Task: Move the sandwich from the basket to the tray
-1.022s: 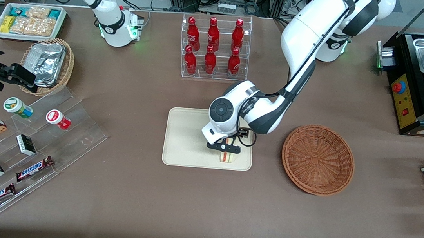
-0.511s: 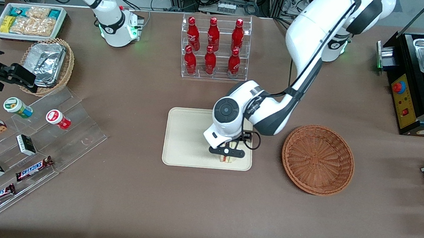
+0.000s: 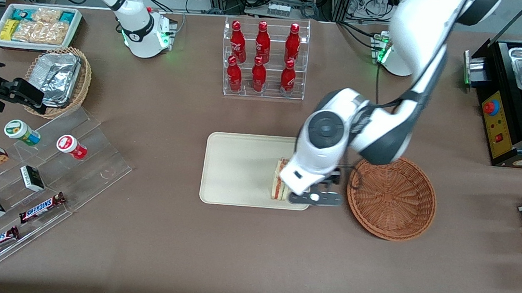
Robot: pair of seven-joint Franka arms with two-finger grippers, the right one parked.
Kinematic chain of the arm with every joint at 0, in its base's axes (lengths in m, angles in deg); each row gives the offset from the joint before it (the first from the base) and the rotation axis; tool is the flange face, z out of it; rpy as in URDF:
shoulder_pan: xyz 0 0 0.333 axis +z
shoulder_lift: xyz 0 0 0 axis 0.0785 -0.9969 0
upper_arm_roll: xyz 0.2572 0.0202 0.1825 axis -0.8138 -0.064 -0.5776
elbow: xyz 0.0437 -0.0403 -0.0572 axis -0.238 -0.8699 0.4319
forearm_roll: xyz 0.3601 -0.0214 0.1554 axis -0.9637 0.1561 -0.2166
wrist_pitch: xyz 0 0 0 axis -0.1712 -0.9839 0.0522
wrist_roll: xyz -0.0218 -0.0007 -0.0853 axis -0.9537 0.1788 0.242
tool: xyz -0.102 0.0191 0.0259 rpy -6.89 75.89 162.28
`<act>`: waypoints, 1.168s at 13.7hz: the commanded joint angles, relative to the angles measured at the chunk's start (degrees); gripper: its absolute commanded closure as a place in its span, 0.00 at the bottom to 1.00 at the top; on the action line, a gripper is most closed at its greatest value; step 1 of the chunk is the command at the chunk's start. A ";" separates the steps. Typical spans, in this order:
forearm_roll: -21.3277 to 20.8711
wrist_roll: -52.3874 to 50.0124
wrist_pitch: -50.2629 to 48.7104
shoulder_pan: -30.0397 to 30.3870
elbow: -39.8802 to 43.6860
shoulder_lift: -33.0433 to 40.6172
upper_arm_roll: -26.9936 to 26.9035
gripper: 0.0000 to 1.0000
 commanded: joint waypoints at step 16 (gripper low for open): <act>2.53 21.31 -17.92 24.54 -2.60 18.54 0.33 0.00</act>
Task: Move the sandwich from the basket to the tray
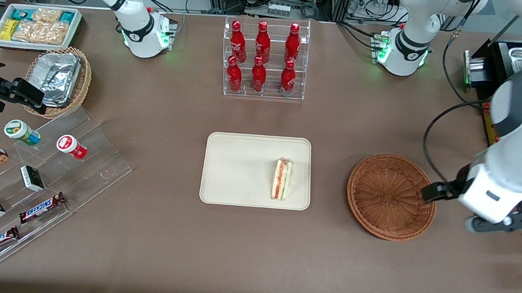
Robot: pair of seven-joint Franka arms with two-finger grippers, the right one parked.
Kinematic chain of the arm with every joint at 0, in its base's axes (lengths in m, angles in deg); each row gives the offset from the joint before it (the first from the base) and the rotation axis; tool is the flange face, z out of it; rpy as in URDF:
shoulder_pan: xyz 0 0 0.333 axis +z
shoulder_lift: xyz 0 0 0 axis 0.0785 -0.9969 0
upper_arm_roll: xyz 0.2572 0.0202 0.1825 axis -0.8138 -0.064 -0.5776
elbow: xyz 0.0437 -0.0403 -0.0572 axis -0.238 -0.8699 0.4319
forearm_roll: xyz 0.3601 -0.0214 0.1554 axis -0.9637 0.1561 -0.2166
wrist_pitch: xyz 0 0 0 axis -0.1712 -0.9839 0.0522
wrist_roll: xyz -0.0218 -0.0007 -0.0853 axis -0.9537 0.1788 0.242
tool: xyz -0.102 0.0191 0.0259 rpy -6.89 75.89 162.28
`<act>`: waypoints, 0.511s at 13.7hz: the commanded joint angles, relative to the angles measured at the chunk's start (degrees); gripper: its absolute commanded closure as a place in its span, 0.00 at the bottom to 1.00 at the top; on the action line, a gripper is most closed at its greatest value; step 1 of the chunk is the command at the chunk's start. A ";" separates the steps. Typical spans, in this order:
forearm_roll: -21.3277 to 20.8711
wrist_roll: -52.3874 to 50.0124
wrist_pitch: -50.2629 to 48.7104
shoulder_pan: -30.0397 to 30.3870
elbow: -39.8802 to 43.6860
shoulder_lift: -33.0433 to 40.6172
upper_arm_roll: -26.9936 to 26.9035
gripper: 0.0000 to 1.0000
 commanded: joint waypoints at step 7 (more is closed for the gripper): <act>0.99 18.33 -13.53 4.42 -2.67 10.11 0.63 0.00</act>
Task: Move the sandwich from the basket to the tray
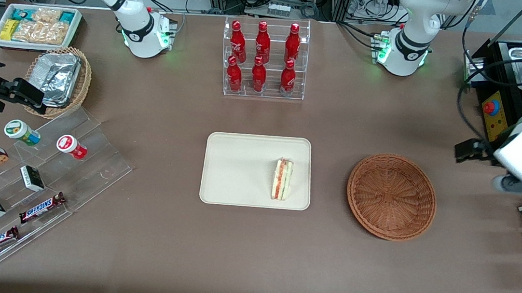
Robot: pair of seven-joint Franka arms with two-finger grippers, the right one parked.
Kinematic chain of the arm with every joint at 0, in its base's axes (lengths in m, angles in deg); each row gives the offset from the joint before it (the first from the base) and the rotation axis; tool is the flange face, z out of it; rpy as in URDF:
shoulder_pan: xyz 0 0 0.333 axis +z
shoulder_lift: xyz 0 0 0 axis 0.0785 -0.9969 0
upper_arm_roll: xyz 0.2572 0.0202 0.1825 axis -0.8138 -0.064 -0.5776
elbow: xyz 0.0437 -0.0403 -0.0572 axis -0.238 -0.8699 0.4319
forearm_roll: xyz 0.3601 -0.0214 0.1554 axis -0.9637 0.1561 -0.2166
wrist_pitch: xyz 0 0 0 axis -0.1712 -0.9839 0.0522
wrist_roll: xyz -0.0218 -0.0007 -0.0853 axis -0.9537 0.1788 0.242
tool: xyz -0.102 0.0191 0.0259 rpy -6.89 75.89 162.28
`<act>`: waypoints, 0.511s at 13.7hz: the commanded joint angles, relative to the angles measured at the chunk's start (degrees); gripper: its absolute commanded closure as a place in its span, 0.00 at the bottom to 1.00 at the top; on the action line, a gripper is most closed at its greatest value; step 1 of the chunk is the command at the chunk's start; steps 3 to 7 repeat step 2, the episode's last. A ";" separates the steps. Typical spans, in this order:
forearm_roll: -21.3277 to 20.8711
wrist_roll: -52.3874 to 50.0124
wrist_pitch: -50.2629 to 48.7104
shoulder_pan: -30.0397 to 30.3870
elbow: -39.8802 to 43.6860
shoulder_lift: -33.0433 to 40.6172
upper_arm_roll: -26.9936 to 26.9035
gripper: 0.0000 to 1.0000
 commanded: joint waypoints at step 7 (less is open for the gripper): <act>0.69 1.75 -4.21 0.90 -2.21 4.46 0.74 0.00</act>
